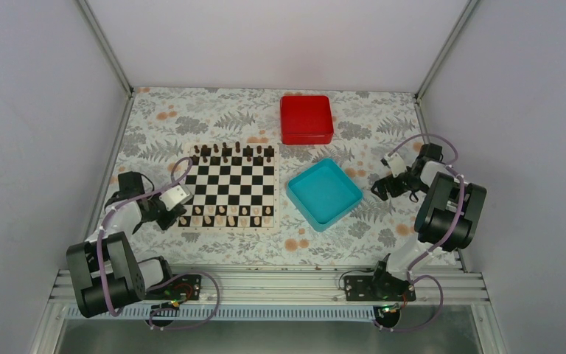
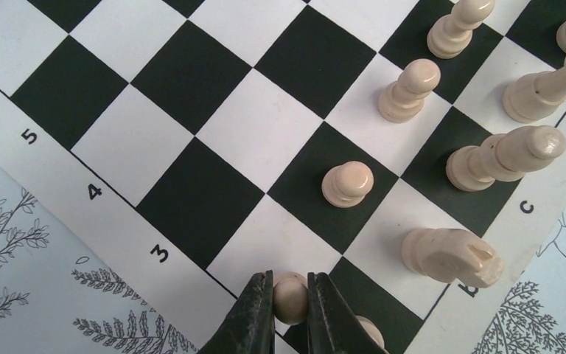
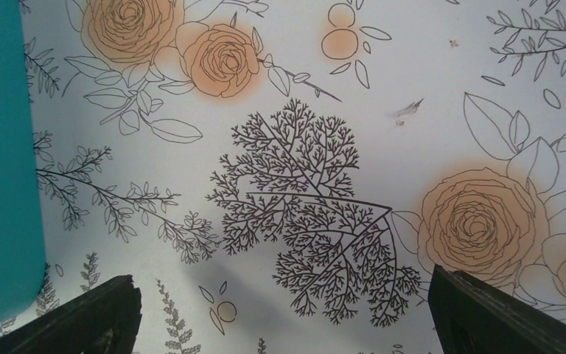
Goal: Set up the chess pieces on the board
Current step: Place the chess piece on the chessboard.
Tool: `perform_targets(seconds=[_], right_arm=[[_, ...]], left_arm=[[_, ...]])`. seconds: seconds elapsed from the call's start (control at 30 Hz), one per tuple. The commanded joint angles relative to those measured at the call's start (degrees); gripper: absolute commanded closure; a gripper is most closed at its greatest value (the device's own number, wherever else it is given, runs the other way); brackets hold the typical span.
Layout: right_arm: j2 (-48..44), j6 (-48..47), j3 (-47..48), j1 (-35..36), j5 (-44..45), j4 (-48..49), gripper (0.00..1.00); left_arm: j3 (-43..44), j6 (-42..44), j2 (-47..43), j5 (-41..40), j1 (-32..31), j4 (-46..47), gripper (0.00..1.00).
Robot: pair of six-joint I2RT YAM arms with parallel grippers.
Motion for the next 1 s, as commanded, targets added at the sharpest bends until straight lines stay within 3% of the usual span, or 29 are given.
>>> perform_targets(seconds=[0.0,0.97], right_arm=[[0.87,0.56,-0.72,-0.71,0.31,1.1,0.0],[2.26,0.68,-1.38,-0.7,0.98,2.47,0.0]], left_arm=[[0.6,1.39,1.48,3.46,0.51,1.1,0.97],[3.29,0.37,5.79,4.75,0.42,1.3,0.96]])
